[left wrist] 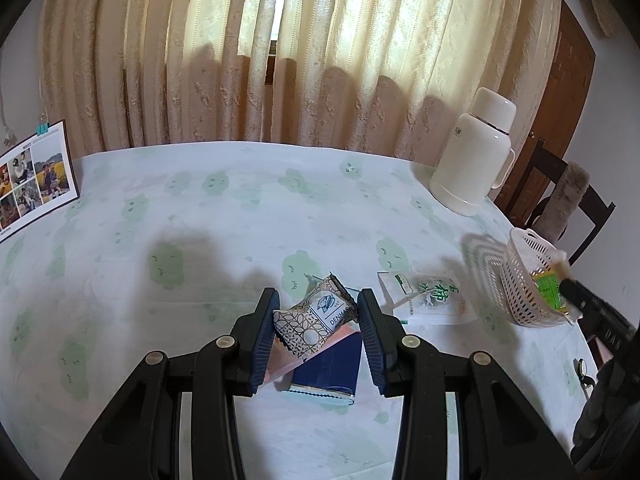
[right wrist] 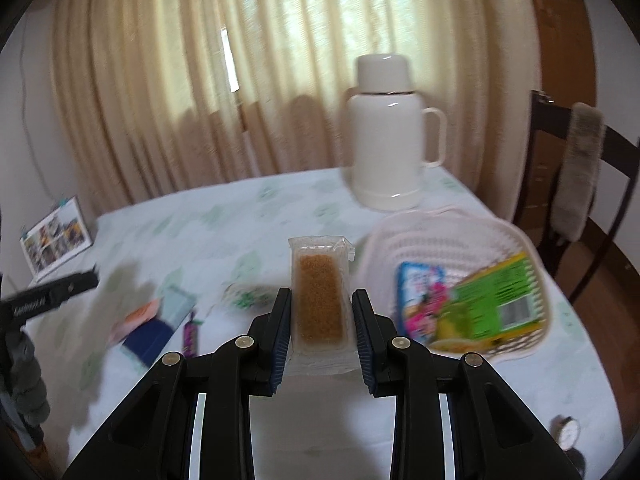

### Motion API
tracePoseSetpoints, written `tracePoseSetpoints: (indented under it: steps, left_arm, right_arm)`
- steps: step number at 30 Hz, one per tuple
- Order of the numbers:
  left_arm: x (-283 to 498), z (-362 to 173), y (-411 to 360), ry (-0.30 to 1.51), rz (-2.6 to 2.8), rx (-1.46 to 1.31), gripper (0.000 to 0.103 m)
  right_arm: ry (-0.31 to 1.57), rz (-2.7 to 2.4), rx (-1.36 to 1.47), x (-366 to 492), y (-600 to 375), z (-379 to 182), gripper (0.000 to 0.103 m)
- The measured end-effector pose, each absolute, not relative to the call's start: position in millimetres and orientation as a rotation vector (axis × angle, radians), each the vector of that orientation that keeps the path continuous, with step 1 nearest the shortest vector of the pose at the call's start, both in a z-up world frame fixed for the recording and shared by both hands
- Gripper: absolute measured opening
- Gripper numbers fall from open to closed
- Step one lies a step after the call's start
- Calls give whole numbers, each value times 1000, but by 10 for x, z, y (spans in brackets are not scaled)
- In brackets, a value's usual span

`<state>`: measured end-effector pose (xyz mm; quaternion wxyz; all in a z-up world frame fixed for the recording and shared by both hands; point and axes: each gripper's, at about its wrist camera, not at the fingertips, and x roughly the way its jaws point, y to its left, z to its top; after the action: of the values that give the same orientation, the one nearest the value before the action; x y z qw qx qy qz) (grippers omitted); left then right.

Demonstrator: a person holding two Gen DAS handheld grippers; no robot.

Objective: Organize snacks
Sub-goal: 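Carry the biscuit tray into the basket and open the right gripper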

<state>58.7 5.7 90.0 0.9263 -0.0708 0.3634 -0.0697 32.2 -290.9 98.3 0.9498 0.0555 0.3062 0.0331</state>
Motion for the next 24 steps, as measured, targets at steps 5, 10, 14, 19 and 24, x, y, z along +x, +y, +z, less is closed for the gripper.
tracePoseSetpoints:
  steps: [5, 10, 14, 19, 24]
  left_arm:
    - [580, 898, 27, 745, -149, -139, 37]
    - [562, 893, -24, 745, -160, -127, 37]
    - [555, 890, -43, 745, -164, -122, 37]
    - [557, 886, -44, 747, -163, -122, 37]
    - [561, 873, -60, 750, -167, -114, 37]
  right_arm:
    - [611, -5, 147, 375, -3138, 1006, 31]
    - [612, -76, 176, 477, -3348, 962, 31]
    - [606, -139, 216, 542, -3504, 909, 34]
    - [613, -184, 275, 537, -3649, 813, 44]
    - [597, -206, 289, 455, -3691, 751, 45]
